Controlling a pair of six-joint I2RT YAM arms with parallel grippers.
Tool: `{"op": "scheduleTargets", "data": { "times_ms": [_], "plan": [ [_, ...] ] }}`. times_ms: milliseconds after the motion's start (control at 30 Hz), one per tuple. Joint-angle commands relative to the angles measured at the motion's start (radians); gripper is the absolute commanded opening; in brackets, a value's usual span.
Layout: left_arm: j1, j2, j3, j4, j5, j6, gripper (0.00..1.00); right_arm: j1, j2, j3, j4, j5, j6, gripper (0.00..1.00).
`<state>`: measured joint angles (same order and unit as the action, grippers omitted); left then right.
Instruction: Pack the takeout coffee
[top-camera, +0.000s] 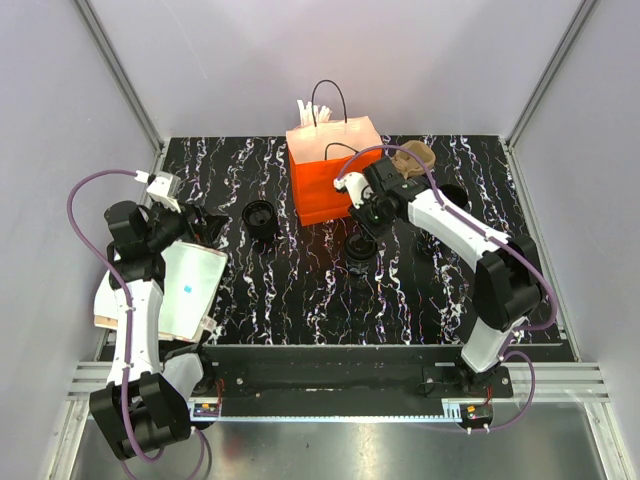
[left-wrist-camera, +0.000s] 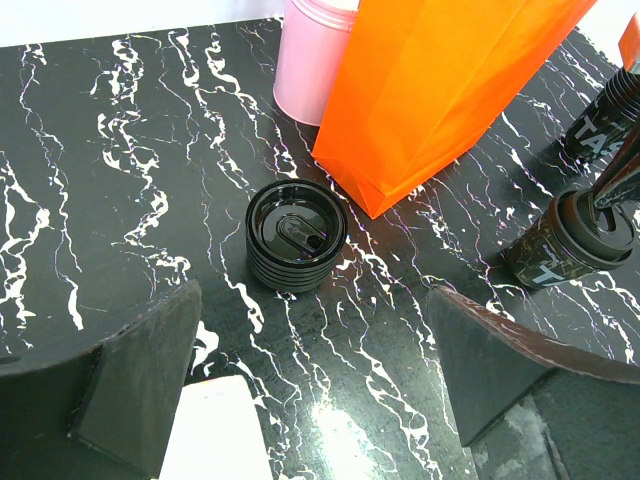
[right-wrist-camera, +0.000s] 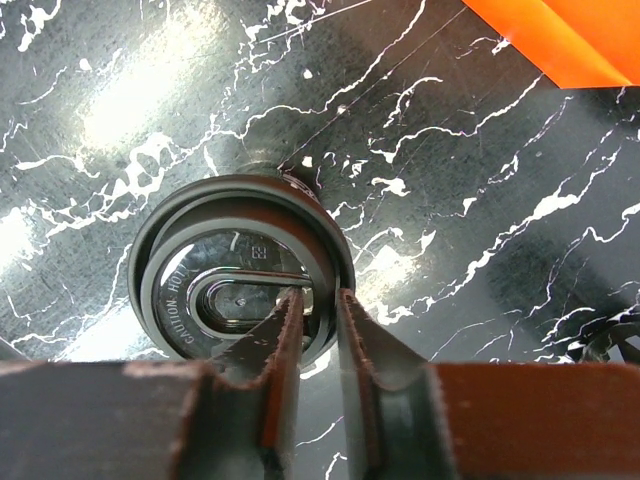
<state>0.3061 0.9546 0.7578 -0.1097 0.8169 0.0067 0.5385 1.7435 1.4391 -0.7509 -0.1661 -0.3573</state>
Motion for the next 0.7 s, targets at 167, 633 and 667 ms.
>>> {"op": "scheduleTargets", "data": {
  "times_ms": [167,633,667],
  "plan": [
    [0.005,-0.008,-0.011,0.062,0.034,0.009,0.99,0.015,-0.022,0.018,0.016,0.01,0.014,0.34],
    [0.005,-0.011,-0.006,0.054,0.067,0.016,0.99,0.015,-0.098,0.083,-0.05,-0.003,-0.002,0.57],
    [0.004,-0.011,-0.005,0.054,0.074,0.016,0.99,0.015,-0.099,0.087,-0.054,-0.006,-0.006,0.58]
  ]
}}
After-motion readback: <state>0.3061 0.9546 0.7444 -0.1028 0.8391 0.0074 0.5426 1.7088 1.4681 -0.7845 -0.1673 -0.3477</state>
